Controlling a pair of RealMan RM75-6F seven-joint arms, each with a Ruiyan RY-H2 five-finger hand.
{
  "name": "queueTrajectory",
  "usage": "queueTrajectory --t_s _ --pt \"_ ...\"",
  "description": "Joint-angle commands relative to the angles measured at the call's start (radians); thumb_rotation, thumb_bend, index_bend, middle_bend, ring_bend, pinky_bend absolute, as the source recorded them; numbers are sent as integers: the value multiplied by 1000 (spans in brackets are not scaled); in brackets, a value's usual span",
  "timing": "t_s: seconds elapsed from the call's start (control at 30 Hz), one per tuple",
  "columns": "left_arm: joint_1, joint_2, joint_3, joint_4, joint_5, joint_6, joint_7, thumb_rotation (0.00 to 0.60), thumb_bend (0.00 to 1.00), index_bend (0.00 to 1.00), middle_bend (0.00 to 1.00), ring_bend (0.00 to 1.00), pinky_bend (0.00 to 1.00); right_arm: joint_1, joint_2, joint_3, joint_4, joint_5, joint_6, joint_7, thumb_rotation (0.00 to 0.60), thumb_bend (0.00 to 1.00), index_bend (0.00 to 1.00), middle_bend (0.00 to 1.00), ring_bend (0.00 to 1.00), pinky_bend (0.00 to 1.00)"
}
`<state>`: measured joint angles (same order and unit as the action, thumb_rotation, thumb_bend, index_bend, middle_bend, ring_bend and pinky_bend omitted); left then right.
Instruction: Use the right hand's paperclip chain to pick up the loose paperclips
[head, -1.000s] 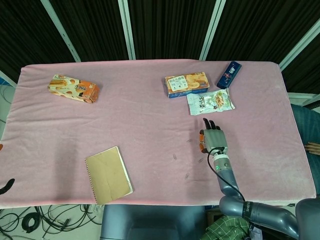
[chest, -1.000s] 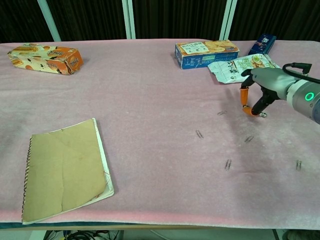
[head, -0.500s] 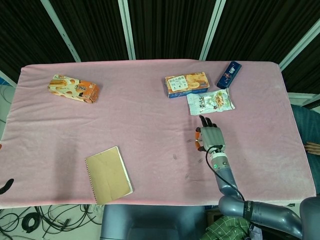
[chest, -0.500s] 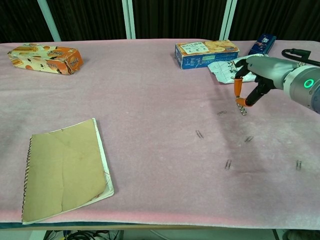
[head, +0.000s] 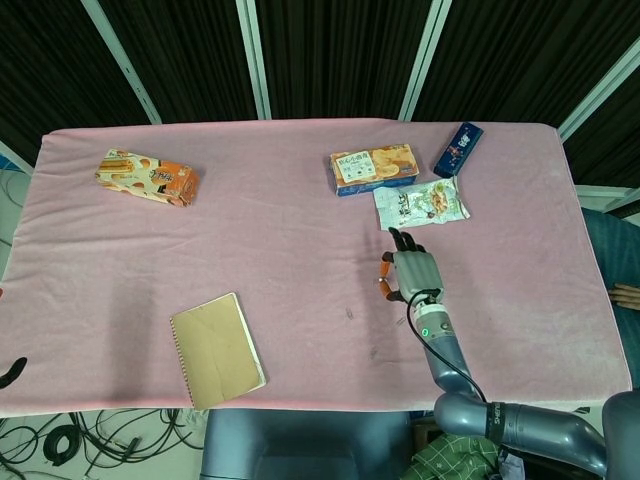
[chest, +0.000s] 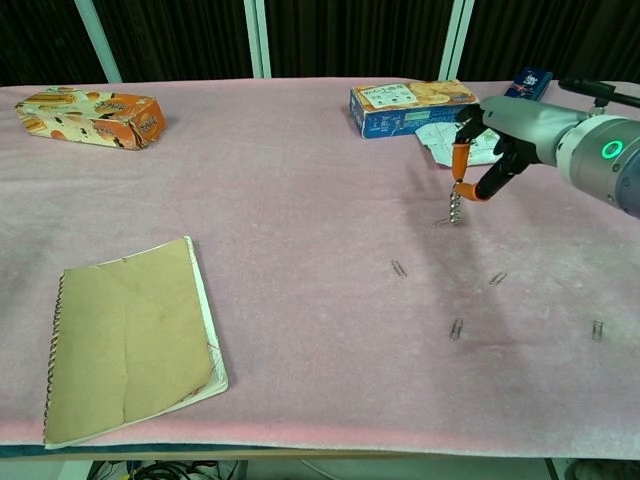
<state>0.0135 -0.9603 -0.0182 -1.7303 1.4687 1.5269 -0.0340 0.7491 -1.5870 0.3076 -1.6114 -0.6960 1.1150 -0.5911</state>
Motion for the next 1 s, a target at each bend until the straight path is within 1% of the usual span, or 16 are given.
queueTrajectory --t_s 0.03,0.37,0.6,0.77,1.0 --pt "0 0 0 0 -1 0 0 600 224 27 0 0 0 5 -1 4 -4 4 0 2 600 325 567 0 6 187" --pt "1 1 -1 0 -1 1 -3 600 224 27 0 0 0 22 -9 10 -10 34 -1 1 600 325 568 0 7 187" --pt "2 2 -2 1 -2 3 -8 600 224 27 0 0 0 17 11 6 -61 35 13 5 600 324 569 0 6 187" --pt "2 2 -1 -1 1 4 -5 600 224 27 0 0 0 11 27 -11 -116 30 23 -1 600 324 569 0 6 187" --pt "3 1 -1 -3 -1 3 -2 600 224 30 0 0 0 -5 45 -62 -210 9 37 -11 600 318 569 0 6 187"
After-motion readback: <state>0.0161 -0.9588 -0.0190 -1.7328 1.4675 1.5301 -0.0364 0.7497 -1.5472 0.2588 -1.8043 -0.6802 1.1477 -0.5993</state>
